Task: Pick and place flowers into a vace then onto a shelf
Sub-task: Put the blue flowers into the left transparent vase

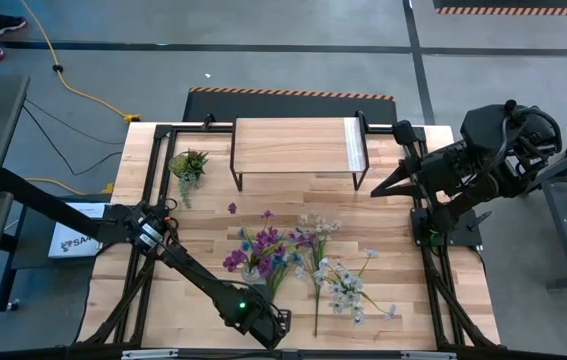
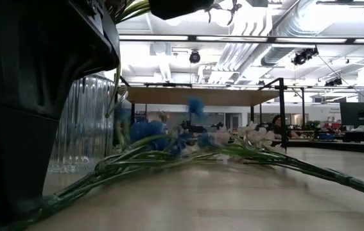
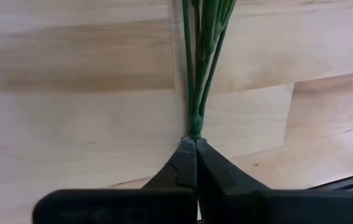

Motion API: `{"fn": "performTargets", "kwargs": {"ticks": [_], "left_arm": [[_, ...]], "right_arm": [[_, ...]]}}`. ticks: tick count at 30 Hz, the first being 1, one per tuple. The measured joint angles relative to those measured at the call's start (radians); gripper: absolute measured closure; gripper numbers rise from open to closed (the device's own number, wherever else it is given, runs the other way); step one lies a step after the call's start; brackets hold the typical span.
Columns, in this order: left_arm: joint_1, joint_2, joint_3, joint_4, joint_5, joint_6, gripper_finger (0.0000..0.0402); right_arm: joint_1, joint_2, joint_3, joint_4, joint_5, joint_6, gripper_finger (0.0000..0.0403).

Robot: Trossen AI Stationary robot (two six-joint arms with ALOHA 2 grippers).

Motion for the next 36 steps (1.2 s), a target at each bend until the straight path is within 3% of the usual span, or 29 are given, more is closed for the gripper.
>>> {"fn": "performTargets", "kwargs": {"ticks": [10, 22, 36], "left_arm": [[0.000, 0.001, 0.000, -0.010, 0.004, -0.003, 0.0373], [-0.003, 0.003, -0.003, 0.014, -0.077, -0.026, 0.0321], [-0.001, 0.005, 0.018, 0.016, -0.085, -0.007, 0.0325]], "right_arm": [[0.000, 0.000, 0.000, 0.000, 0.001, 0.000, 0.0402], [0.000, 0.000, 0.000, 0.000, 0.000, 0.000, 0.0403], [0.000, 0.000, 0.000, 0.000, 0.000, 0.000, 0.0403]]}}
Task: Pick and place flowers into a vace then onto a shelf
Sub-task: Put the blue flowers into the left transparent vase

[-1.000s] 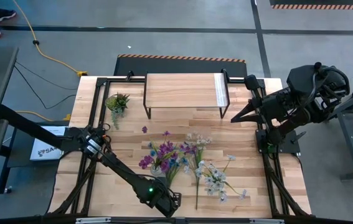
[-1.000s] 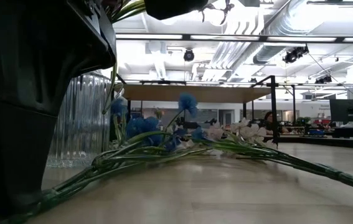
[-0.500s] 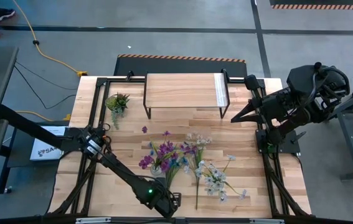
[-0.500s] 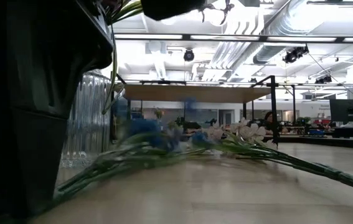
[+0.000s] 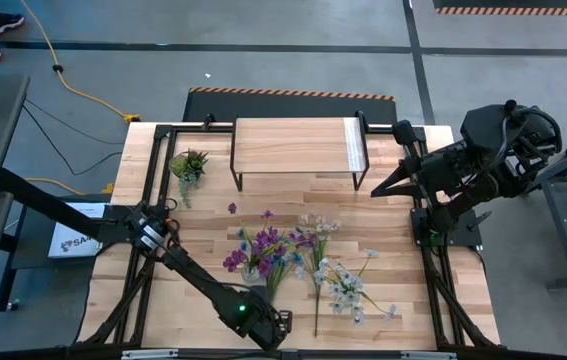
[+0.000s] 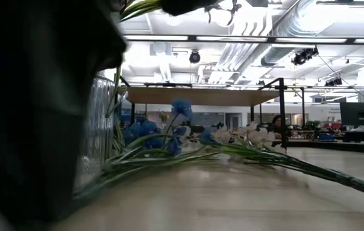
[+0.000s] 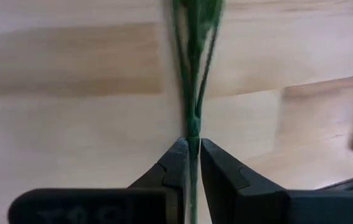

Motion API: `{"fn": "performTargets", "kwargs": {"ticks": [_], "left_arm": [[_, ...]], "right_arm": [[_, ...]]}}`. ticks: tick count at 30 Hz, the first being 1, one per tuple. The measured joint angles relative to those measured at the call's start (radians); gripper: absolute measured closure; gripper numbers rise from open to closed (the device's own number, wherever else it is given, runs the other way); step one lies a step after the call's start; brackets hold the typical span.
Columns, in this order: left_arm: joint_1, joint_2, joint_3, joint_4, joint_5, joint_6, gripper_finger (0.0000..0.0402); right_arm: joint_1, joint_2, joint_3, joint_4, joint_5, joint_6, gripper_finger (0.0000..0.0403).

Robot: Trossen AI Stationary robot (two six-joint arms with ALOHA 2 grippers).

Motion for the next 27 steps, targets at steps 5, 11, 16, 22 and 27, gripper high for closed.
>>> {"fn": "performTargets", "kwargs": {"ticks": [5, 11, 16, 22, 27], "left_arm": [[0.005, 0.001, 0.008, -0.004, -0.005, 0.009, 0.0326], [0.002, 0.004, 0.009, -0.008, 0.026, 0.018, 0.0326], [0.003, 0.004, 0.010, -0.018, 0.037, 0.019, 0.0326], [0.004, 0.010, 0.015, -0.058, 0.119, 0.018, 0.0326], [0.004, 0.011, 0.015, -0.063, 0.131, 0.017, 0.0326]], "right_arm": [[0.000, 0.000, 0.000, 0.000, 0.000, 0.000, 0.0403], [0.000, 0.000, 0.000, 0.000, 0.000, 0.000, 0.0402], [0.000, 0.001, 0.000, 0.000, 0.000, 0.000, 0.0402], [0.000, 0.001, 0.000, 0.000, 0.000, 0.000, 0.0402], [0.000, 0.001, 0.000, 0.000, 0.000, 0.000, 0.0402]]}}
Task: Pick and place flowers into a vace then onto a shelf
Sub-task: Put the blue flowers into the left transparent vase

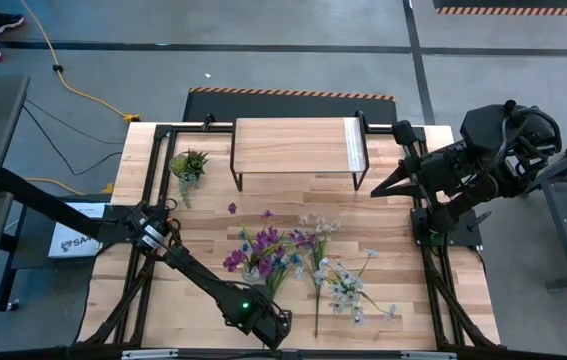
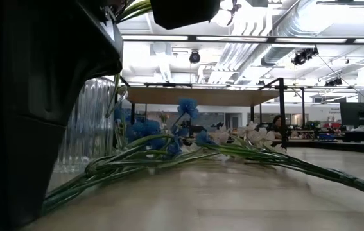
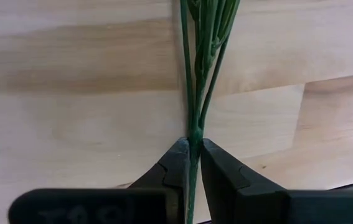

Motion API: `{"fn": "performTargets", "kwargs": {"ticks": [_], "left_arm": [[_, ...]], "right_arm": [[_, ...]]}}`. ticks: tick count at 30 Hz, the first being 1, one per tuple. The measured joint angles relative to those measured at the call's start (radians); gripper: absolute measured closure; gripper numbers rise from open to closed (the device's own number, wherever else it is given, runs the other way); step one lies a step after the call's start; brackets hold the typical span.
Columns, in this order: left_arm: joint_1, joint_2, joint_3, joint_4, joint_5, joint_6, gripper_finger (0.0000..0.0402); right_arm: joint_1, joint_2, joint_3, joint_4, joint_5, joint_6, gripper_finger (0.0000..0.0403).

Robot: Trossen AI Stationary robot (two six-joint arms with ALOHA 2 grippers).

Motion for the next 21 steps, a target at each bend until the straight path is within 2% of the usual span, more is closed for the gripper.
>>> {"fn": "performTargets", "kwargs": {"ticks": [14, 21], "left_arm": [[-0.001, 0.001, -0.001, -0.099, 0.117, -0.008, 0.0325], [-0.002, 0.002, -0.002, -0.104, 0.124, -0.005, 0.0325]], "right_arm": [[0.000, 0.000, 0.000, 0.000, 0.000, 0.000, 0.0402], [0.000, 0.000, 0.000, 0.000, 0.000, 0.000, 0.0402]]}}
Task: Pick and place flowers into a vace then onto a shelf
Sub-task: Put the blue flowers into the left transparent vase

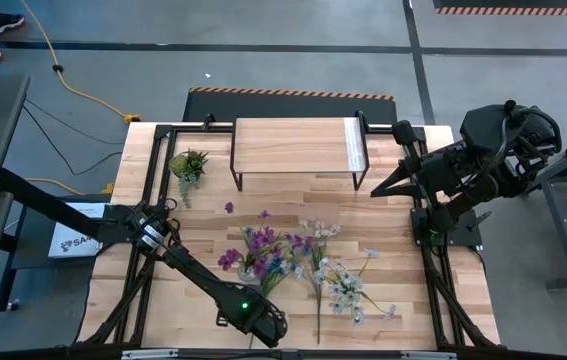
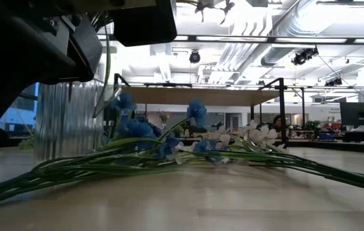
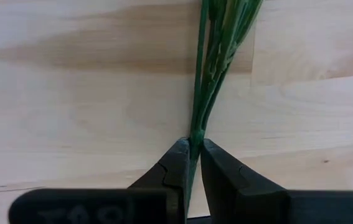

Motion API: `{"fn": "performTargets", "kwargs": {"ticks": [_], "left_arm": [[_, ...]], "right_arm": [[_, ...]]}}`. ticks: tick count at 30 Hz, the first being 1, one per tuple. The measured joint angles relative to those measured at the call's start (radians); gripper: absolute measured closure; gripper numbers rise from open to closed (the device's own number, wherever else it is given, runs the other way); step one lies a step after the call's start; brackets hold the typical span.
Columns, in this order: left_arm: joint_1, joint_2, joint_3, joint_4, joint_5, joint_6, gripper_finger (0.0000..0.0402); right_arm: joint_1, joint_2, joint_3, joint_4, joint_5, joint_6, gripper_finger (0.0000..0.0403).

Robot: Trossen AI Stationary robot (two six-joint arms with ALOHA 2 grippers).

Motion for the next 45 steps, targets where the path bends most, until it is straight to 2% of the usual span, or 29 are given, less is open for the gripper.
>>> {"fn": "performTargets", "kwargs": {"ticks": [5, 13, 30, 39, 45], "left_arm": [[0.000, 0.000, 0.000, 0.000, -0.001, 0.000, 0.0330], [-0.002, -0.002, -0.001, -0.004, 0.002, 0.005, 0.0373], [-0.002, -0.002, -0.001, 0.007, -0.007, 0.007, 0.0378], [-0.002, 0.010, 0.105, -0.146, -0.082, 0.031, 0.0378], [-0.002, 0.009, 0.135, -0.157, -0.079, 0.043, 0.0379]], "right_arm": [[0.000, 0.000, 0.000, 0.000, 0.000, 0.000, 0.0402], [0.000, 0.000, 0.000, 0.000, 0.000, 0.000, 0.0403], [0.000, 0.000, 0.000, 0.000, 0.000, 0.000, 0.0402], [0.000, 0.000, 0.000, 0.000, 0.000, -0.011, 0.0402], [0.000, 0.000, 0.000, 0.000, 0.000, -0.011, 0.0403]]}}
